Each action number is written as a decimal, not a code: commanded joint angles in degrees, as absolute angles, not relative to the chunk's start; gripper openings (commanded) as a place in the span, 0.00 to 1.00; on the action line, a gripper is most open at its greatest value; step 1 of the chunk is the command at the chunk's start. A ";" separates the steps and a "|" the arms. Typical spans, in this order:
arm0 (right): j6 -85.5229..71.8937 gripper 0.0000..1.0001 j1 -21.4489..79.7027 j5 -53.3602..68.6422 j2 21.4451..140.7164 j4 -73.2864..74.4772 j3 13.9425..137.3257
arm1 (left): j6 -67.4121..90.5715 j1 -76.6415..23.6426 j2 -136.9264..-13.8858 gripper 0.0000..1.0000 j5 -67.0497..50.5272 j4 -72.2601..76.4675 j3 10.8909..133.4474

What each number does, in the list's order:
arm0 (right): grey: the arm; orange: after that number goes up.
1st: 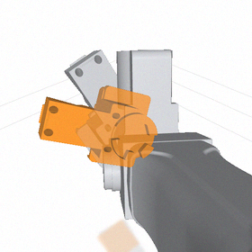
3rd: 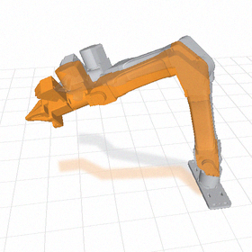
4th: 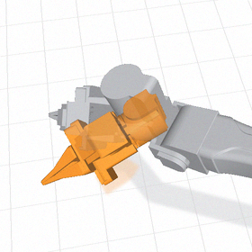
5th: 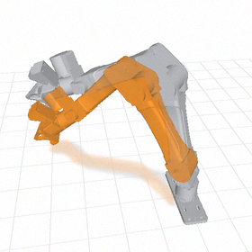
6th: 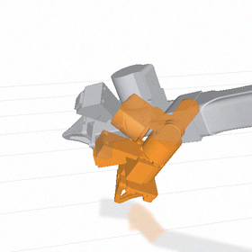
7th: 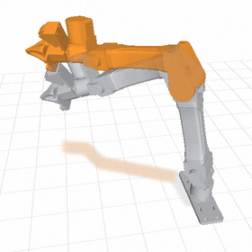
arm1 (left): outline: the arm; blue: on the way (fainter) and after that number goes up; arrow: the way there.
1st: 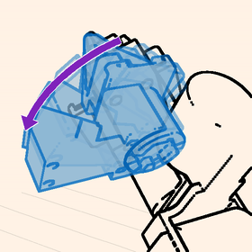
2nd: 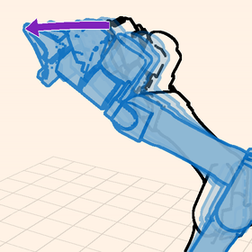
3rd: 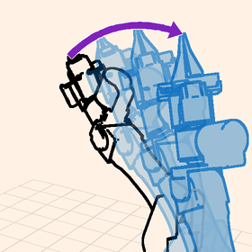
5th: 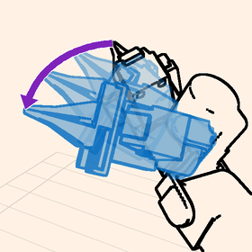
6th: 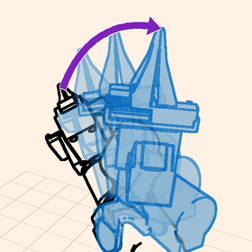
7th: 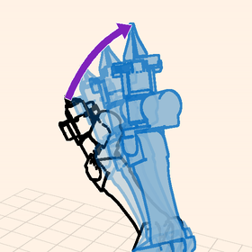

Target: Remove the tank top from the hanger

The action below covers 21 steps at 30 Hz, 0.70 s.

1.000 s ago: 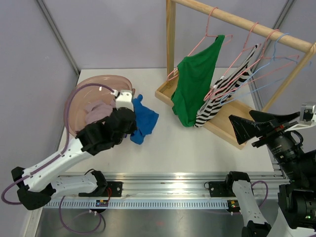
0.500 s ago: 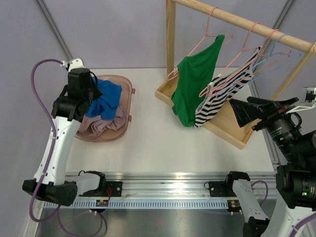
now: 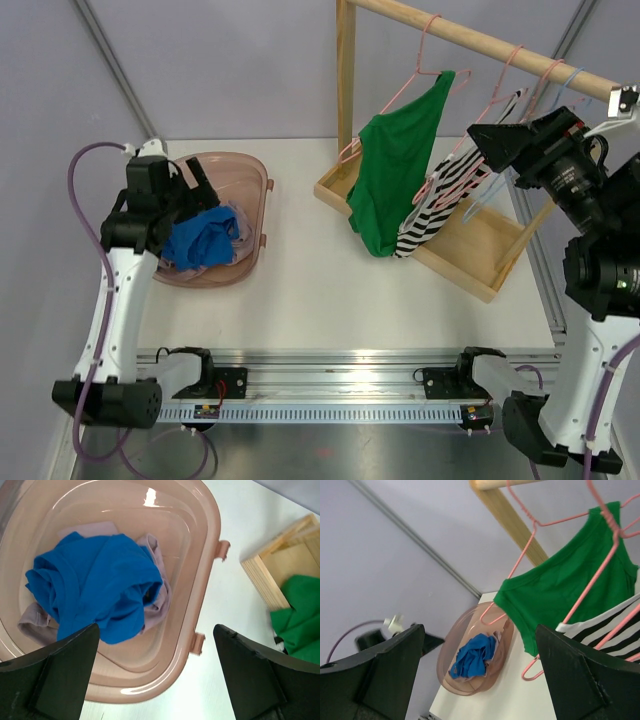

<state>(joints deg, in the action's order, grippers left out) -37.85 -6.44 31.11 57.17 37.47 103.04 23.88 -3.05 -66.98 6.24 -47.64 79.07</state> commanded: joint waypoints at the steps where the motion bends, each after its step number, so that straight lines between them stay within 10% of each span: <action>1: -38.06 0.99 -6.59 25.43 61.94 42.79 108.71 | 20.66 -3.69 -58.29 0.99 0.35 -44.65 72.53; 10: -35.33 0.84 -6.33 17.76 69.51 49.65 114.96 | 20.75 -12.39 -34.40 0.99 5.62 -39.82 53.02; 21: -31.91 0.75 6.12 1.10 77.94 51.05 116.79 | 20.04 -12.39 -33.75 0.99 5.01 -38.50 49.92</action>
<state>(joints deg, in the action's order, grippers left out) -34.30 1.80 10.52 75.44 50.81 114.06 21.26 -12.16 -33.41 5.80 -42.37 50.11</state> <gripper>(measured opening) 0.756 0.987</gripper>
